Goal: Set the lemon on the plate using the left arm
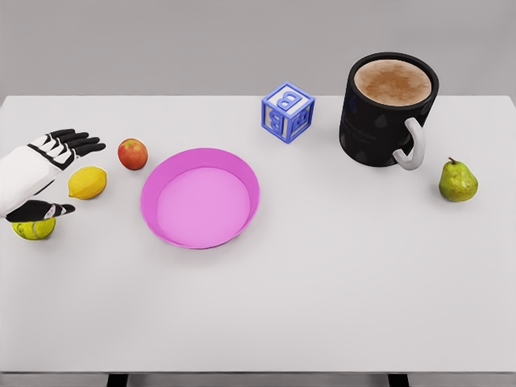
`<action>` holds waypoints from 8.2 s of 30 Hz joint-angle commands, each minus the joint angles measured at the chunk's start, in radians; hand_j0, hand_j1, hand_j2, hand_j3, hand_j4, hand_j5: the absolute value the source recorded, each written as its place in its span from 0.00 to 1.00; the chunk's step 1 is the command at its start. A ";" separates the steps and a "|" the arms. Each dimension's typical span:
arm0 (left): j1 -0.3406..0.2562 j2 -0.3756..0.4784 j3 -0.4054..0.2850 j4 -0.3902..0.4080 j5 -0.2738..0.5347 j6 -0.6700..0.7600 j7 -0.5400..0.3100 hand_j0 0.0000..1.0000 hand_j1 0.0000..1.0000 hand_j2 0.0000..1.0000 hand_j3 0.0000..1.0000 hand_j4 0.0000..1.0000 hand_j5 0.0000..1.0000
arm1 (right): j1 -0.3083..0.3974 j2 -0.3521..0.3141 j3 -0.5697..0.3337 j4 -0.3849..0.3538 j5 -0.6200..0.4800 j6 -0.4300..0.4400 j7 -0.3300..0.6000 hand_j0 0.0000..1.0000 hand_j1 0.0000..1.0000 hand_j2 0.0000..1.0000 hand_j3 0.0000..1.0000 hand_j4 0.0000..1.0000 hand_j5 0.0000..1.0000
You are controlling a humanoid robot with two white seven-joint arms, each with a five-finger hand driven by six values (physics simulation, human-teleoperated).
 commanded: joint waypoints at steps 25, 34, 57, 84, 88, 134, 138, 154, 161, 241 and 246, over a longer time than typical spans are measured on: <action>-0.227 0.180 -0.228 -0.001 0.304 0.001 -0.059 1.00 1.00 1.00 1.00 1.00 1.00 | 0.000 0.000 0.000 0.001 -0.001 0.000 0.000 1.00 1.00 1.00 1.00 1.00 1.00; -0.311 0.286 -0.350 0.022 0.488 0.001 -0.356 1.00 1.00 1.00 1.00 1.00 1.00 | 0.000 0.000 0.000 0.001 0.000 0.000 0.000 1.00 1.00 1.00 1.00 1.00 1.00; -0.454 0.233 -0.471 0.145 0.631 0.529 -0.356 1.00 1.00 1.00 1.00 1.00 1.00 | 0.000 0.000 0.000 -0.001 0.000 0.000 0.000 1.00 1.00 1.00 1.00 1.00 1.00; -0.471 0.099 -0.463 0.290 0.411 0.591 -0.356 1.00 1.00 1.00 1.00 1.00 1.00 | 0.000 0.000 0.000 0.001 0.000 0.000 0.000 1.00 1.00 1.00 1.00 1.00 1.00; -0.469 0.099 -0.466 0.290 0.410 0.591 -0.356 1.00 1.00 1.00 1.00 1.00 1.00 | 0.000 0.000 0.000 0.001 0.000 0.000 0.000 1.00 1.00 1.00 1.00 1.00 1.00; -0.459 0.010 -0.446 0.399 0.309 0.588 -0.356 0.80 0.80 0.80 0.80 0.80 0.80 | 0.000 0.000 0.000 0.001 0.000 0.000 0.000 1.00 1.00 1.00 1.00 1.00 1.00; -0.459 0.013 -0.446 0.399 0.309 0.588 -0.356 0.75 0.75 0.75 0.75 0.75 0.75 | 0.000 0.000 0.000 -0.001 0.000 0.000 0.000 1.00 1.00 1.00 1.00 1.00 1.00; -0.460 0.016 -0.426 0.385 0.319 0.578 -0.356 0.56 0.56 0.56 0.56 0.56 0.56 | 0.000 0.000 0.000 0.001 0.000 0.000 0.000 1.00 1.00 1.00 1.00 1.00 1.00; -0.448 0.024 -0.371 0.359 0.321 0.578 -0.356 0.55 0.55 0.55 0.55 0.55 0.55 | 0.000 0.000 0.000 -0.001 -0.001 0.000 0.000 1.00 1.00 1.00 1.00 1.00 1.00; -0.318 -0.007 -0.162 0.072 0.283 0.001 -0.356 1.00 1.00 1.00 1.00 1.00 1.00 | 0.000 0.000 0.000 0.001 0.000 0.000 0.000 1.00 1.00 1.00 1.00 1.00 1.00; -0.316 0.009 -0.164 0.123 0.281 0.001 -0.356 1.00 1.00 1.00 1.00 1.00 1.00 | 0.000 0.000 0.000 0.001 0.000 0.000 0.000 1.00 1.00 1.00 1.00 1.00 1.00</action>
